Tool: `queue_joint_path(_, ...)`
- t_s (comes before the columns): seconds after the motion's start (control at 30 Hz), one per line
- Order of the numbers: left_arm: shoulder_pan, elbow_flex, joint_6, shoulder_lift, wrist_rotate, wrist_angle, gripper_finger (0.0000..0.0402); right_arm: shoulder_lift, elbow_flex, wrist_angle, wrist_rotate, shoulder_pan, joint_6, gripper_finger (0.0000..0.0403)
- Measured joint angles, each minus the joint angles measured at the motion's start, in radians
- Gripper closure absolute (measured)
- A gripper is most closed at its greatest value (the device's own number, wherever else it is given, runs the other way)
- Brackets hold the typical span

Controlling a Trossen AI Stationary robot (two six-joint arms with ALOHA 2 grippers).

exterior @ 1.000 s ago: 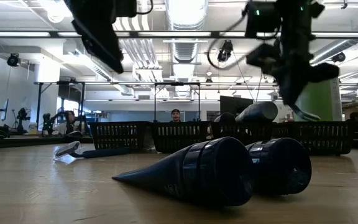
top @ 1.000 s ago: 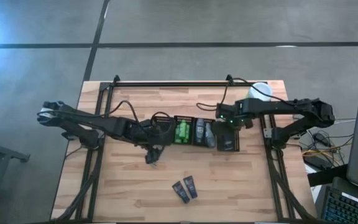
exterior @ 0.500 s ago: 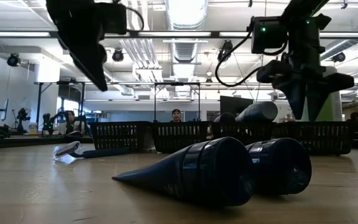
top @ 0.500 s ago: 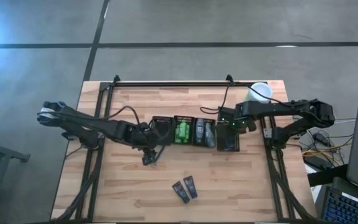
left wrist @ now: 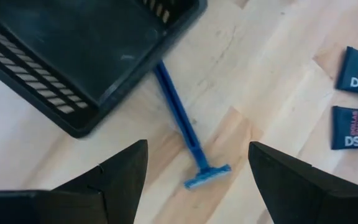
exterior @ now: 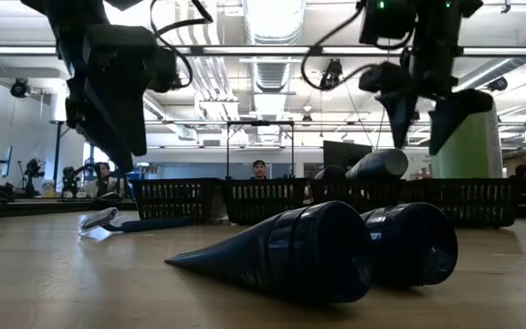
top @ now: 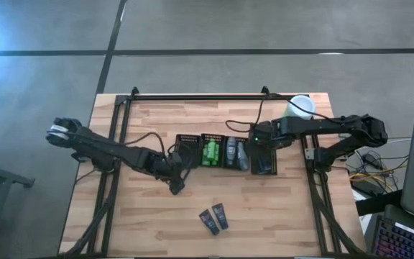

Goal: Pick & Place Travel size toiletries
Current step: Put the razor into the right black bin

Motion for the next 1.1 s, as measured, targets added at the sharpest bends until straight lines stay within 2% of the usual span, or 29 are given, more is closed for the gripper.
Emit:
queue_joint_path(0.33, -0.043, 0.064, -0.16, 0.183, -0.045, 0.004, 0.0119, 0.0, 0.094, -0.017, 0.067, 0.04, -0.033, 0.0072)
queue_joint_path(0.67, -0.019, 0.136, -0.178, 0.382, -0.058, -0.018, 0.0122, -0.001, 0.201, -0.113, 0.131, 0.071, -0.084, 0.0057)
queue_joint_path(0.77, -0.018, 0.149, -0.179, 0.411, -0.055, -0.041, 0.0143, -0.001, 0.218, -0.131, 0.145, 0.084, -0.09, 0.0062)
queue_joint_path(1.0, -0.035, 0.176, -0.163, 0.395, -0.028, -0.105, 0.0241, -0.001, 0.215, -0.137, 0.144, 0.096, -0.105, 0.0077)
queue_joint_path(1.1, -0.04, 0.178, -0.163, 0.387, -0.017, -0.105, 0.0259, -0.001, 0.212, -0.141, 0.144, 0.098, -0.105, 0.0073)
